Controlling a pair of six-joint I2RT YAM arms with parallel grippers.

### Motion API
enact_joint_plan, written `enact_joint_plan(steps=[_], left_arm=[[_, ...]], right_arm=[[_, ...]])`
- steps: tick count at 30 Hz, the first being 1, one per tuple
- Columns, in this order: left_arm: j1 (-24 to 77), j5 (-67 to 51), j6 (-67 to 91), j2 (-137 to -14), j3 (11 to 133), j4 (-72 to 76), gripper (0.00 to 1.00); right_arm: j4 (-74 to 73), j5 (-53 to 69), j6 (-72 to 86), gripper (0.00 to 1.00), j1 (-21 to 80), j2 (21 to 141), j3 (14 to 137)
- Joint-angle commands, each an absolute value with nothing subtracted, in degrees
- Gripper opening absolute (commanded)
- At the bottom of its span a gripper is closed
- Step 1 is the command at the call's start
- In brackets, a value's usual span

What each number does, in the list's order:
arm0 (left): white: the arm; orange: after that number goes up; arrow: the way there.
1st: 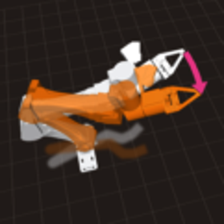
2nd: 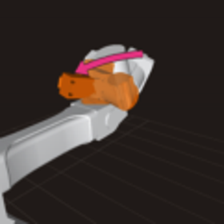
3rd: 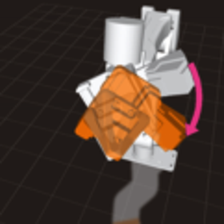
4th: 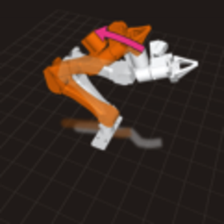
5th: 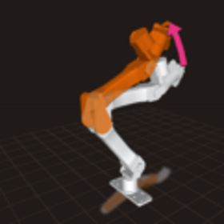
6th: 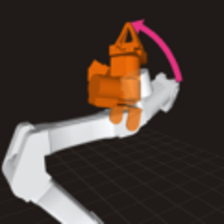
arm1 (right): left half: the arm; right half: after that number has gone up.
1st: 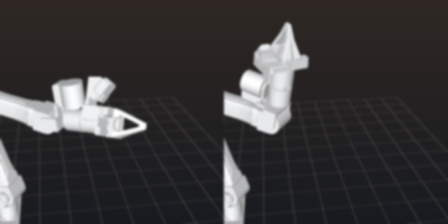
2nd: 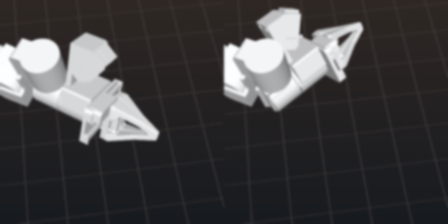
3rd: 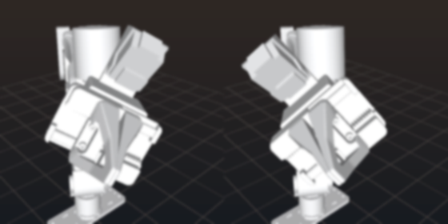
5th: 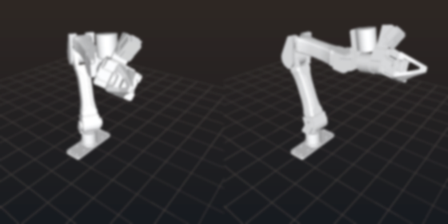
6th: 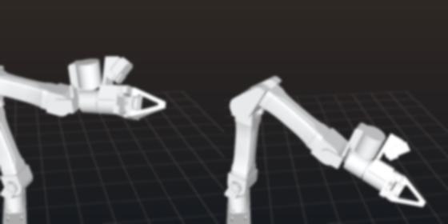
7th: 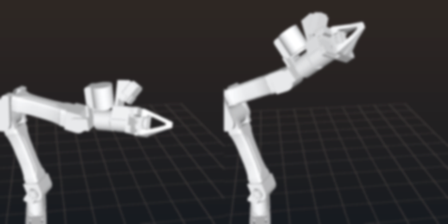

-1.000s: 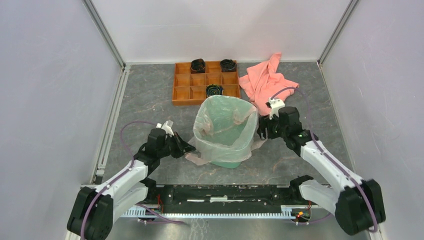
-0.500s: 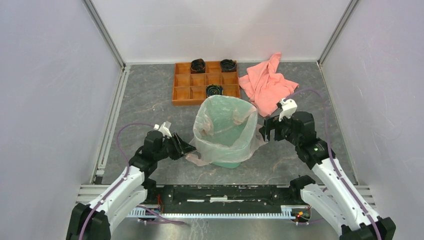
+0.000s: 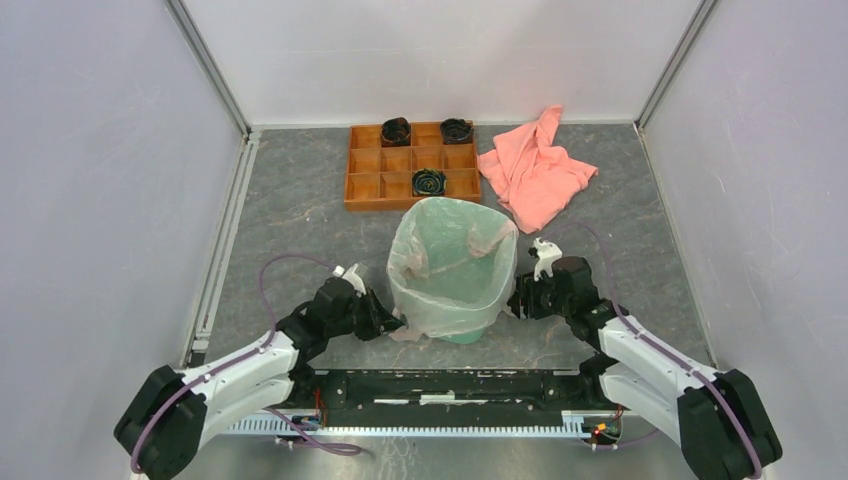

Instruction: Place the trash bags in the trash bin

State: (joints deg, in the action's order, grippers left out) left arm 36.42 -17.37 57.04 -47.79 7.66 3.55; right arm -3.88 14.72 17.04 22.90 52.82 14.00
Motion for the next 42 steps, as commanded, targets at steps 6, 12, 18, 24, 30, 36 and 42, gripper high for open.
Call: enact_joint_plan(steps=[6, 12, 18, 24, 30, 36, 42], left_arm=[[38.17, -3.11, 51.01, -40.03, 16.48, -17.62, 0.37], [38.23, -1.7, 55.17, -30.18, 20.05, -25.68, 0.62], [38.19, 4.58, 56.36, -23.97, 28.13, -34.1, 0.75], [38.23, 14.16, 59.87, -14.87, 34.89, -43.52, 0.81], [38.22, 15.36, 58.49, -11.74, 39.71, -47.92, 0.86], [38.17, 16.07, 55.76, -13.01, 44.56, -48.56, 0.88], [38.25, 16.22, 54.34, -14.82, 47.53, -49.2, 0.88]], right_arm=[[-24.38, -9.79, 16.66, 0.71, 23.98, 44.36, 27.43], [-39.33, -21.96, 6.86, 0.84, 24.02, 44.36, 50.81], [-46.81, -4.4, -2.72, 0.87, 27.26, 54.01, 77.38], [-36.43, 13.3, 3.21, 0.77, 44.78, 62.02, 75.34], [-39.54, -7.43, 0.88, 0.56, 57.73, 73.8, 72.27], [-34.94, -12.66, 1.66, 0.3, 58.97, 85.44, 74.02], [-11.89, 11.85, 3.88, 0.3, 58.91, 86.69, 70.04]])
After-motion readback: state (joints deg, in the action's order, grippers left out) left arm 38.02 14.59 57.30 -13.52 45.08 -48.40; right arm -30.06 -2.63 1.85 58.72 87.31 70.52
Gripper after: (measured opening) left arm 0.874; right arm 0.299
